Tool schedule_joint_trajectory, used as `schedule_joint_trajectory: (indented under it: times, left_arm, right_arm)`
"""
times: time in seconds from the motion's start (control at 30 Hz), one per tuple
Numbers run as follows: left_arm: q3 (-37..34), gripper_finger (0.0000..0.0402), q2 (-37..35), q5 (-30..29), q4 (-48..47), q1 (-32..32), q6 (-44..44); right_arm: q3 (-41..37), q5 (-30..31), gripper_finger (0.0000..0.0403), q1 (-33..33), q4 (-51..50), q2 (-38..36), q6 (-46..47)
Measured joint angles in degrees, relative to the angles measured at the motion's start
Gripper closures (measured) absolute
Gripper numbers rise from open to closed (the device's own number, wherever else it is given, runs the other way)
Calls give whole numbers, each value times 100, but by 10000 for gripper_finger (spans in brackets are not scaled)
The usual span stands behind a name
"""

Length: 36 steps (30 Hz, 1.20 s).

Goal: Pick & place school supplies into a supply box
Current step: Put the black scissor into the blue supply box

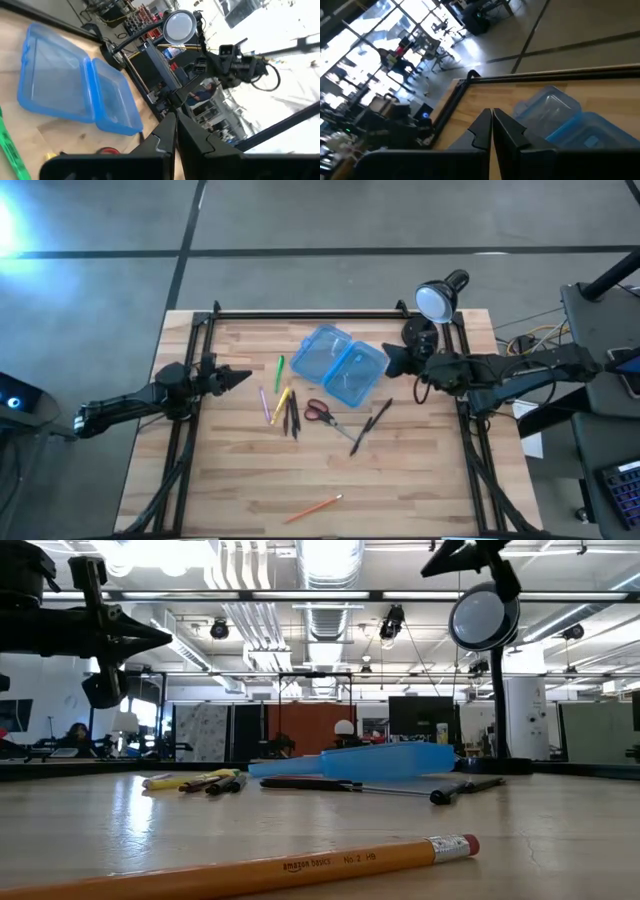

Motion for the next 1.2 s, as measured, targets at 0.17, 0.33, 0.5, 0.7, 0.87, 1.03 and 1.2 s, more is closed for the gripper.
schedule_joint_trajectory:
  times: [0.17, 0.33, 0.5, 0.7, 0.87, 1.03, 1.2]
  left_arm:
    - [0, 402, -2, 0, 4, 0, -41]
    - [0, 402, -1, 0, 7, 0, -41]
    - [0, 402, 0, 0, 7, 0, -41]
    - [-1, 402, 0, 4, 7, -1, -295]
    - [-2, 402, 0, 73, -16, -2, -388]
    - [-1, 402, 2, 107, -66, -2, -378]
    - [0, 402, 2, 107, -66, -2, -342]
  right_arm:
    - [224, -578, 386, -336, -714, 400, 641]
    - [536, -1702, 324, -597, -1750, 857, 1536]
    - [911, -2582, 236, -662, -2669, 1471, 2307]
    - [1175, -3801, 161, -550, -3702, 2344, 3478]
    - [1191, -4111, 141, -197, -3707, 2834, 4079]
    - [892, -4144, 147, -94, -3700, 3036, 4823]
    - [493, -4324, 159, -87, -3123, 3221, 5224]
